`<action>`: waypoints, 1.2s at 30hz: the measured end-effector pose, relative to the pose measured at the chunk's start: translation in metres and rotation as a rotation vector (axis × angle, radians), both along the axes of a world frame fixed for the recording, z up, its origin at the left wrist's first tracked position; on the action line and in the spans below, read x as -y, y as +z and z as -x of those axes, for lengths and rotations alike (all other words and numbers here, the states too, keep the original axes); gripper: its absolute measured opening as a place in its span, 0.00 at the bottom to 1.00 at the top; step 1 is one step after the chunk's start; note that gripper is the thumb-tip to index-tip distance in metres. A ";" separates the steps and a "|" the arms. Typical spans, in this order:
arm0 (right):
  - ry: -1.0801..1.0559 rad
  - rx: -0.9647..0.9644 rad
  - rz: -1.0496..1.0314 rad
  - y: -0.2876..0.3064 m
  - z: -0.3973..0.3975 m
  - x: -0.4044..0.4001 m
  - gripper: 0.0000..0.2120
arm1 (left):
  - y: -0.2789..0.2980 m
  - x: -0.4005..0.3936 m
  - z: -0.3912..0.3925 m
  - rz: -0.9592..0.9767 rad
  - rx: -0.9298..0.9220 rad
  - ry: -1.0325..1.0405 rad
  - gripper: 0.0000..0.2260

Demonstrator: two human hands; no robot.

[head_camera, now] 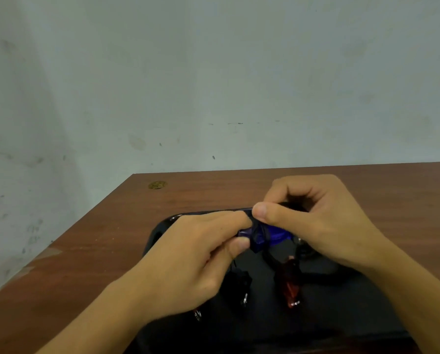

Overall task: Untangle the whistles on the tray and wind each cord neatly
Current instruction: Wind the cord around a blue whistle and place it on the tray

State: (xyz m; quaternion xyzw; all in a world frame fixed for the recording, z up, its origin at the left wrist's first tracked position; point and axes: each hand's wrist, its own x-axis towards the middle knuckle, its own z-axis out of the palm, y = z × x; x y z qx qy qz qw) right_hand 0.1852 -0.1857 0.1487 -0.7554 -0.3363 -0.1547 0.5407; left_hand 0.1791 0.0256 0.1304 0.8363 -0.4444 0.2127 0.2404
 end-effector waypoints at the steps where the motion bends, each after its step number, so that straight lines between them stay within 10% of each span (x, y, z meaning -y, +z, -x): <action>1: 0.063 -0.064 -0.032 -0.001 -0.001 0.001 0.09 | 0.000 0.001 0.002 0.016 -0.021 -0.025 0.09; 12: 0.313 -0.469 -0.284 -0.015 -0.005 -0.015 0.21 | -0.010 0.012 0.011 0.378 -0.257 -0.158 0.09; 18: 0.168 -0.530 -0.386 -0.015 -0.002 -0.023 0.07 | -0.011 0.014 0.005 0.594 -0.263 -0.043 0.08; 31: -0.297 0.404 0.388 -0.027 0.011 -0.033 0.06 | -0.013 -0.004 -0.017 0.248 0.106 0.491 0.12; 36: -0.310 0.336 0.186 -0.021 0.006 -0.027 0.08 | -0.008 -0.004 -0.010 0.048 0.215 0.496 0.11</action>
